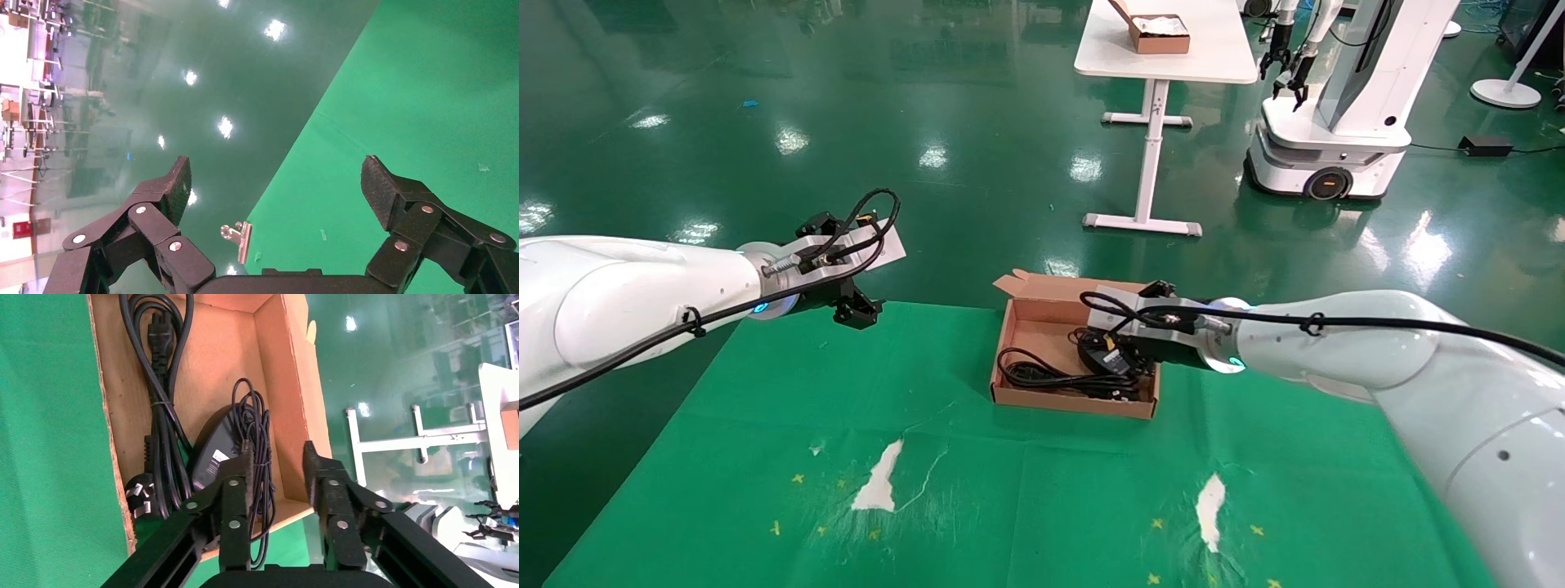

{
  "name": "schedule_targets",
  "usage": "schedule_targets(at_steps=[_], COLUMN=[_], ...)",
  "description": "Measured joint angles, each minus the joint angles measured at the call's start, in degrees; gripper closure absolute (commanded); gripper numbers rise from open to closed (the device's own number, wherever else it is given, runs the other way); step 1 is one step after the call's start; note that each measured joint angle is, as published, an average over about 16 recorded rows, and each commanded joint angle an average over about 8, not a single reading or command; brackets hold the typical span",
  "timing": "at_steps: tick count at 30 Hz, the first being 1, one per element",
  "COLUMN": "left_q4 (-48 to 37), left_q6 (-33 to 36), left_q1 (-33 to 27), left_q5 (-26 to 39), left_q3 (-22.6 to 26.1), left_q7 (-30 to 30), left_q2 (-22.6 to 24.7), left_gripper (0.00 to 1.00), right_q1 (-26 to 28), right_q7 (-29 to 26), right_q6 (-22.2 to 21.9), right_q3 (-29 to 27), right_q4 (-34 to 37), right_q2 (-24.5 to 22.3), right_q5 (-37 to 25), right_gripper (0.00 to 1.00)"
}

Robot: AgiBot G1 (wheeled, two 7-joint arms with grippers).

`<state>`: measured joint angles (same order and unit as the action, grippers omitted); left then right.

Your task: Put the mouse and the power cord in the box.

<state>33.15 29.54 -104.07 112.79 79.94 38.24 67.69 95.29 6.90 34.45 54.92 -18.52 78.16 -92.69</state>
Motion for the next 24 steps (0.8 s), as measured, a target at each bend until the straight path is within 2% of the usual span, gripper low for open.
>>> schedule_targets(at_steps=[11,24], left_q4=[0.1,0.1], left_q6=[0.0,0.0], left_q1=[0.0,0.0], left_q5=[0.1,0.1], left_q3=[0.0,0.0], left_q7=[0.1,0.1], left_q2=[0.0,0.0], left_gripper=[0.00,0.00], right_q1=[-1.6,-8.2], right_q7=[-1.0,-4.4], right_q6=[3.1,13.0], right_q3=[-2.3,-9.8], right_q4=[-3.4,-14.0], right_q2=[-2.3,-10.7], right_q5=[2.5,12.4], right_gripper=[0.00,0.00])
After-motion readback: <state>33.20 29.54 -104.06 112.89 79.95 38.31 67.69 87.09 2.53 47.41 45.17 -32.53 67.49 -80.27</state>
